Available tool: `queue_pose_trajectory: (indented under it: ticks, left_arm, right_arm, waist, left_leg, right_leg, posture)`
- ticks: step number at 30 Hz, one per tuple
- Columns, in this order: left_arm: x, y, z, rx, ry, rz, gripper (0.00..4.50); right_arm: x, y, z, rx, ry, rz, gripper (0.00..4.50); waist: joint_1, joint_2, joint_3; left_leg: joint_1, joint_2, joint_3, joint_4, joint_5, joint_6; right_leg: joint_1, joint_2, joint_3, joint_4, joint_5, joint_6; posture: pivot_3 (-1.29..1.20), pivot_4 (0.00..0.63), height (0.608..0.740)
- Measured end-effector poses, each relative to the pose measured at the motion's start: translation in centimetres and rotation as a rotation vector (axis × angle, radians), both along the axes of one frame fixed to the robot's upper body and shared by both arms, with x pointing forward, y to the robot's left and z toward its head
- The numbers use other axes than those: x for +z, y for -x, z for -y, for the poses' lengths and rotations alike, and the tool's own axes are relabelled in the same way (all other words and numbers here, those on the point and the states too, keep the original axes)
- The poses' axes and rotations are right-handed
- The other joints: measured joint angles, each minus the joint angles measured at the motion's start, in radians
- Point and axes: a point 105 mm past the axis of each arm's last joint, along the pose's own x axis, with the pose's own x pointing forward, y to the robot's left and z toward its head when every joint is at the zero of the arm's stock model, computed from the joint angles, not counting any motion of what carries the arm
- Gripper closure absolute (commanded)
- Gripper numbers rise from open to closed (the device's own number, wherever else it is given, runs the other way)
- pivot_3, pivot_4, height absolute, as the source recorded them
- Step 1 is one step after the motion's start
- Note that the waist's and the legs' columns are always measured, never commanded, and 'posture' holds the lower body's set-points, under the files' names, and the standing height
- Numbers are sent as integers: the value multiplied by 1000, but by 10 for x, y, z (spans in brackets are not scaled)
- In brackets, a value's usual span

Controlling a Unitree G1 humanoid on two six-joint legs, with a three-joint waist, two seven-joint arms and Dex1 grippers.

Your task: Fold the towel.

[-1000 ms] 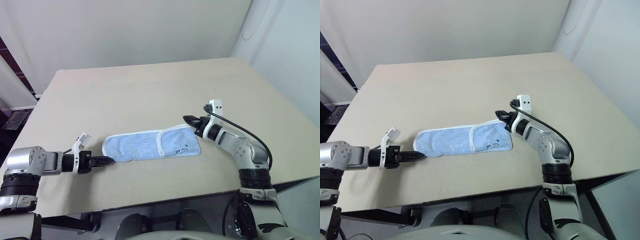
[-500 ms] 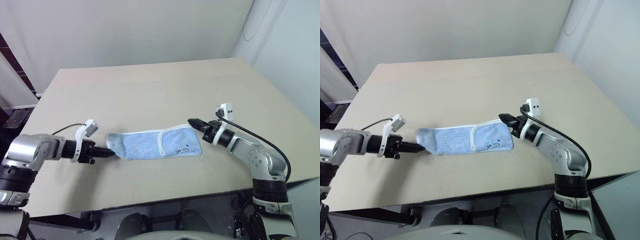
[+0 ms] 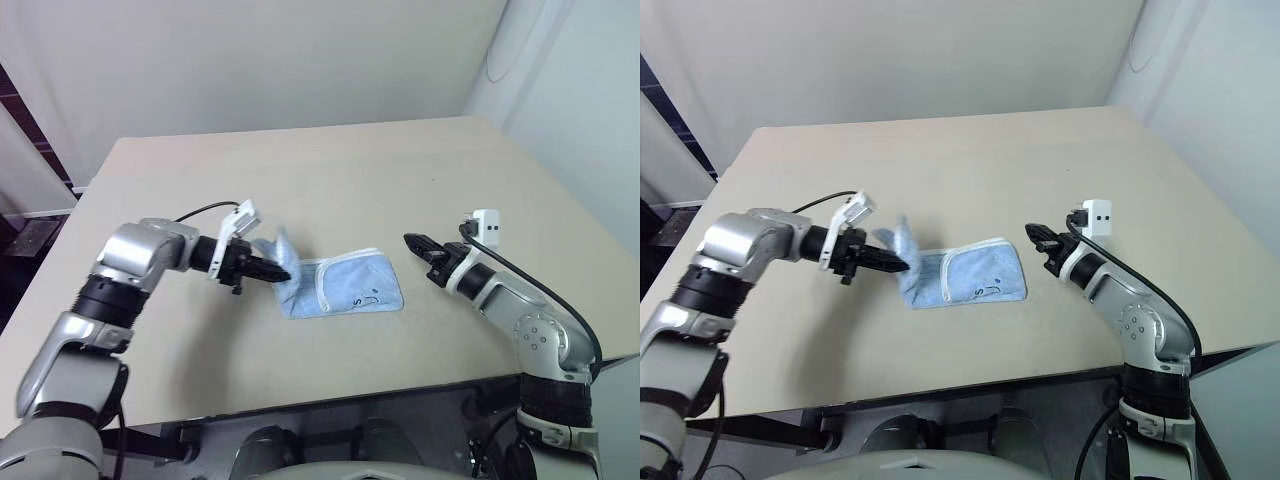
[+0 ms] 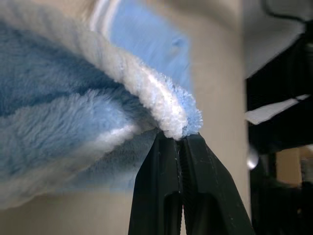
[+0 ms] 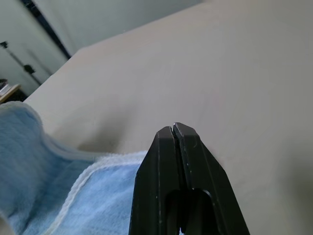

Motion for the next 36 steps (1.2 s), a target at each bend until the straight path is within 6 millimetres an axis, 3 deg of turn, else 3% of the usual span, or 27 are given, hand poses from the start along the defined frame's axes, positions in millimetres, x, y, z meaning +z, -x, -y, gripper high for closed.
queue_pose_trajectory:
  ticks: [5, 10, 16, 23, 29, 36]
  left_arm:
    - [-18, 1, 44, -113, 41, -42, 4482]
    - [-26, -9, 80, -138, 85, -57, 4482]
    - [-42, -6, 116, -184, 102, -98, 4482]
    - [-44, -11, 138, -137, 184, -121, 4482]
    - [-53, -7, 144, -144, 170, -150, 4482]
    - [-45, -7, 139, -159, 224, -186, 2008]
  right_arm:
    - [-8, 4, 14, -91, -4, -30, 4500]
    - [-2, 8, 24, -147, -7, -12, 4500]
    - [6, 9, 36, -202, -5, 8, 4500]
    - [4, 10, 41, -231, 2, -4, 4500]
    - [5, 8, 40, -231, 45, 22, 4500]
    - [5, 8, 37, -218, 55, 37, 4500]
  waist:
    - [9, 0, 1]
    - [13, 0, 1]
    - [12, 0, 1]
    - [13, 0, 1]
    - [12, 0, 1]
    - [12, 0, 1]
  left_leg:
    - [-1, 1, -1, 6, -4, 7]
    - [-1, 3, -3, 10, -7, 12]
    - [-1, 3, -3, 11, -7, 17]
    - [-1, 3, -5, 12, -7, 18]
    - [-1, 4, -5, 12, -7, 18]
    - [-1, 4, -5, 12, -7, 18]
  right_leg:
    - [1, 1, 0, 2, 0, 0]
    - [3, 2, -2, 2, 0, 0]
    - [4, 2, -2, 1, 0, 1]
    - [4, 4, -2, 1, 0, 1]
    - [4, 5, -3, 0, 0, 1]
    - [4, 6, -3, 0, 0, 1]
  posture:
    - [0, 0, 740]
    - [0, 0, 740]
    - [0, 0, 740]
    - [0, 0, 740]
    - [0, 0, 740]
    - [0, 0, 740]
